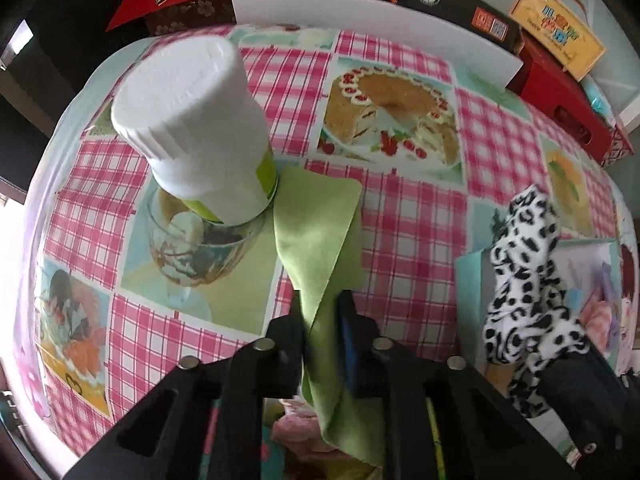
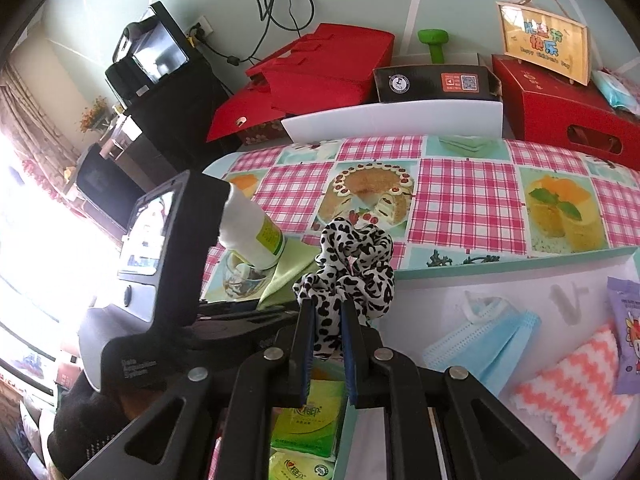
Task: Organize soft objects
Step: 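Lift and carry the green cloth and scrunchie with both grippers over the tray, then lower the green cloth and scrunchie into the tray and open both grippers, then withdraw both open grippers up from the tray, then move the left gripper to the pink cloth beside the teal box and close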
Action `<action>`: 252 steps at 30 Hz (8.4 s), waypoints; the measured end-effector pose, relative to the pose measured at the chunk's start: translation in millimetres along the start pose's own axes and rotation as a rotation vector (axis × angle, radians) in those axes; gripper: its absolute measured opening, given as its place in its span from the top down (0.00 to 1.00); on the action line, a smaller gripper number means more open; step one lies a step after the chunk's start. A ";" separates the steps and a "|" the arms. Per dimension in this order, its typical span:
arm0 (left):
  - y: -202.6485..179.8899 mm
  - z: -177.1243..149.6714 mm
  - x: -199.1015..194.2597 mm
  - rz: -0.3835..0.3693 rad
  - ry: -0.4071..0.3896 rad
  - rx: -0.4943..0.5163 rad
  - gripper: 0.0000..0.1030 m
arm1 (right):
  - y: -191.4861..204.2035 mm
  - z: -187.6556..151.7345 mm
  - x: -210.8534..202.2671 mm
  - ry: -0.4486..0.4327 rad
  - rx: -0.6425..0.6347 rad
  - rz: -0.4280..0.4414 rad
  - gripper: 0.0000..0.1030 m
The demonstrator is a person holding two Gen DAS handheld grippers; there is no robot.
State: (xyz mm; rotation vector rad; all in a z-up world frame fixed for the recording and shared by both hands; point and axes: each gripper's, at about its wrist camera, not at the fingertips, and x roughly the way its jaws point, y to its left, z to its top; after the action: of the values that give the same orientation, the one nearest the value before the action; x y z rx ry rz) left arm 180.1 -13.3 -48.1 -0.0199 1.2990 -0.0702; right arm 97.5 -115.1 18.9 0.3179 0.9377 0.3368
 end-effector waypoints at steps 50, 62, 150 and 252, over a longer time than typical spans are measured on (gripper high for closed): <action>-77.9 -34.3 -109.8 -0.312 -0.239 0.149 0.91 | -98.4 -24.1 -168.9 -0.251 0.202 -0.357 0.87; -83.3 -34.6 -51.0 -0.207 -0.111 0.138 0.91 | -100.0 -26.7 -94.5 -0.070 0.180 -0.304 0.87; 31.6 -19.0 -118.4 -0.097 -0.260 -0.073 0.16 | -78.9 -19.6 -99.9 -0.093 0.133 -0.447 0.00; 40.3 -8.3 -47.3 -0.262 0.148 -0.089 0.83 | 24.1 -60.1 3.9 0.252 -0.231 -0.051 0.42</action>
State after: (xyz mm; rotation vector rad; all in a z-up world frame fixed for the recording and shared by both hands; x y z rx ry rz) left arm 161.1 30.1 -7.0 -0.2660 1.4409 -0.2414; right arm 46.7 -84.6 -7.3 0.0389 1.1395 0.4409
